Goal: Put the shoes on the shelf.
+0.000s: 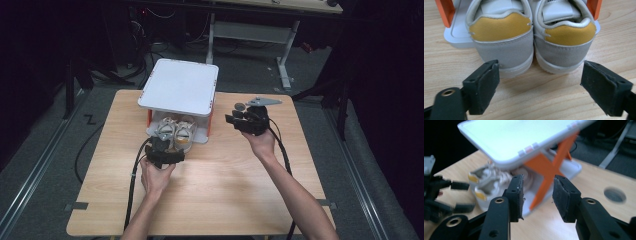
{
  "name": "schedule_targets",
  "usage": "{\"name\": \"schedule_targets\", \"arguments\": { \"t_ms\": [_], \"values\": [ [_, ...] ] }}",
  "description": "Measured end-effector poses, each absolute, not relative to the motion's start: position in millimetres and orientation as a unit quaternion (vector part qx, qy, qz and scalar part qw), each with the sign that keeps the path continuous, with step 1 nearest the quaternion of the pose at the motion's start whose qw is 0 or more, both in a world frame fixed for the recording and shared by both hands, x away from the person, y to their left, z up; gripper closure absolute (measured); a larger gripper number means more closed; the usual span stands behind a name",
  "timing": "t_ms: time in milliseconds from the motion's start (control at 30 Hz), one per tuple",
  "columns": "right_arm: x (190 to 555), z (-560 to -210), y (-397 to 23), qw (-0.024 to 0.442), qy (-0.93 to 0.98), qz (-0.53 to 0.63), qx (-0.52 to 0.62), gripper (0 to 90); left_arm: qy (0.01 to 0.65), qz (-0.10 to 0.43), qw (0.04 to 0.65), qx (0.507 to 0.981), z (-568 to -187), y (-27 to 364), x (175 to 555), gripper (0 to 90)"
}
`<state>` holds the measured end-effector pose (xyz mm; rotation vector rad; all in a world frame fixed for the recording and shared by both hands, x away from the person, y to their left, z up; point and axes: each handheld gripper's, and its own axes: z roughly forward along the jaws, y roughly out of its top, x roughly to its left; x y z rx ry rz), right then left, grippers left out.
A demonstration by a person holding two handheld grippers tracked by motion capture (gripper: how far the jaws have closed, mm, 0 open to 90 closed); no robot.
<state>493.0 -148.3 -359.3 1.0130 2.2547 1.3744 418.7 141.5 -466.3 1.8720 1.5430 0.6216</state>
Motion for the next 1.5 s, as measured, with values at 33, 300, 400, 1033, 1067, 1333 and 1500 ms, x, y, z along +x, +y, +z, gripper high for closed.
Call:
{"name": "schedule_targets", "arguments": {
  "t_ms": [33, 300, 400, 1033, 1067, 1333, 1500],
  "values": [
    [495, -357, -143, 0.157, 0.79, 0.478, 0.351, 58.7, 0.586, 0.237, 0.311, 0.709, -466, 141, 419, 15.9],
    [511, -342, -89, 0.181, 0.797, 0.473, 0.328, 56.5, 0.592, 0.238, 0.31, 0.705, -467, 140, 426, 17.1],
    [517, -342, -76, 0.179, 0.802, 0.463, 0.331, 56.5, 0.591, 0.24, 0.313, 0.704, -468, 141, 427, 17.3],
    [525, -349, -66, 0.15, 0.815, 0.453, 0.328, 58.3, 0.596, 0.242, 0.314, 0.698, -466, 137, 455, 21.9],
    [525, -349, -65, 0.15, 0.815, 0.453, 0.329, 58.5, 0.597, 0.242, 0.312, 0.699, -466, 137, 456, 22.2],
    [524, -349, -65, 0.15, 0.816, 0.45, 0.331, 58.6, 0.596, 0.249, 0.325, 0.691, -469, 136, 472, 22.8],
    [524, -349, -65, 0.15, 0.815, 0.45, 0.331, 58.8, 0.599, 0.247, 0.323, 0.69, -469, 134, 481, 23.3]
  ]
}}
